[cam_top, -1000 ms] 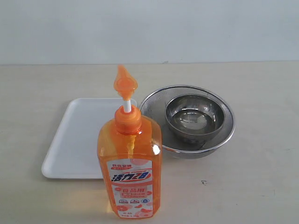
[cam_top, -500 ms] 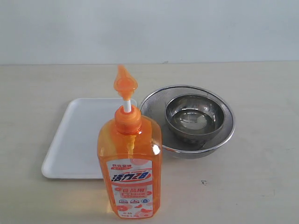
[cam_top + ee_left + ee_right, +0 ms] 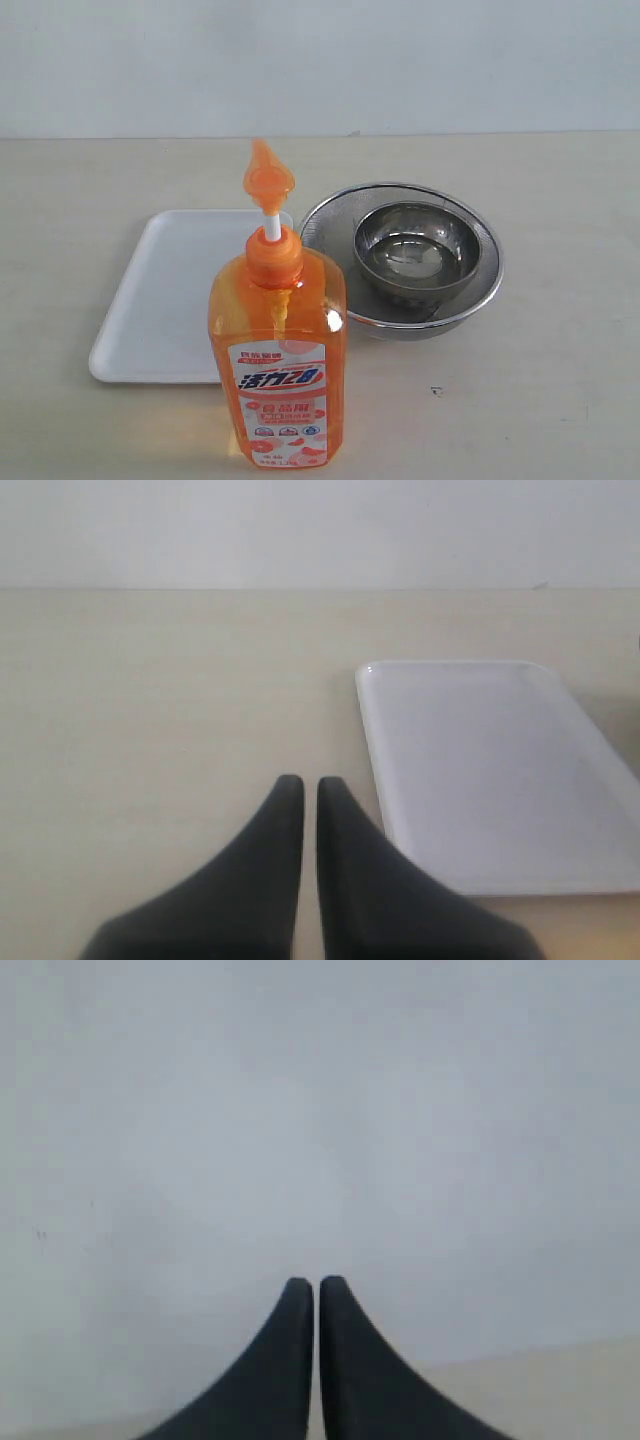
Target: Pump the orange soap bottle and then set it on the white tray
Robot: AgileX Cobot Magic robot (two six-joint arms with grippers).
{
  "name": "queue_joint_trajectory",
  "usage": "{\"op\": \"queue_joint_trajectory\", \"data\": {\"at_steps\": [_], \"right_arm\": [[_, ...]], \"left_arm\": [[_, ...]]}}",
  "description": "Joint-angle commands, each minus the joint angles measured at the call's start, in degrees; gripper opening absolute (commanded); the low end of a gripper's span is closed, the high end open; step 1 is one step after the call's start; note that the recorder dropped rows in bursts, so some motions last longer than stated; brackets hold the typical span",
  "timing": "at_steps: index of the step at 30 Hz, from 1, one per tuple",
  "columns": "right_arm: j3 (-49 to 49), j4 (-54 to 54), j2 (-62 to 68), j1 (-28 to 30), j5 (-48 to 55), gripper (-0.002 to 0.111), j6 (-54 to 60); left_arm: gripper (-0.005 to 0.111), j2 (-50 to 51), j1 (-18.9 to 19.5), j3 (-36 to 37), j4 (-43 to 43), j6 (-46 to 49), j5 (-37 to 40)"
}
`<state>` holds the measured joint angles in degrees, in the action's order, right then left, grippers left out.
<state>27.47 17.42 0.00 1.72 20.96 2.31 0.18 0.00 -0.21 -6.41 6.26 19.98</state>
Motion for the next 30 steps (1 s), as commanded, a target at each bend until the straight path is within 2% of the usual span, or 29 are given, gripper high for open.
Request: {"op": "queue_joint_trajectory", "data": {"at_steps": [1,10,14,16,19,24,26,29,30], "right_arm": [[3.72,0.16,0.00,-0.10,-5.09,0.000,-0.12],[4.33,0.20,0.00,-0.10,-13.94,0.000,-0.83],[4.33,0.44,0.00,-0.10,-18.87,0.000,-4.51],[4.36,3.14,0.00,-0.10,-22.08,0.000,-10.65],[5.06,4.66,0.00,-0.24,-18.87,0.000,-15.67],[5.20,5.65,0.33,-0.24,-9.26,0.000,-3.70],[5.20,10.03,3.98,-0.24,-5.75,0.000,2.96],[5.20,27.02,12.05,-0.24,1.24,0.000,24.57],[5.20,35.61,16.32,-0.24,5.16,0.000,38.13]], "left_arm": [[0.005,-0.18,0.12,0.21,-0.27,-0.44,-0.47],[0.005,-0.18,0.12,0.21,-0.27,-0.44,-0.47],[0.005,-0.18,0.12,0.21,-0.27,-0.44,-0.47],[0.005,-0.18,0.12,0.21,-0.27,-0.44,-0.47],[0.005,-0.18,0.12,0.21,-0.27,-0.44,-0.47],[0.005,-0.18,0.12,0.21,-0.27,-0.44,-0.47],[0.005,-0.18,0.12,0.21,-0.27,-0.44,-0.47],[0.005,-0.18,0.12,0.21,-0.27,-0.44,-0.47],[0.005,-0.18,0.12,0.21,-0.27,-0.44,-0.47]]}}
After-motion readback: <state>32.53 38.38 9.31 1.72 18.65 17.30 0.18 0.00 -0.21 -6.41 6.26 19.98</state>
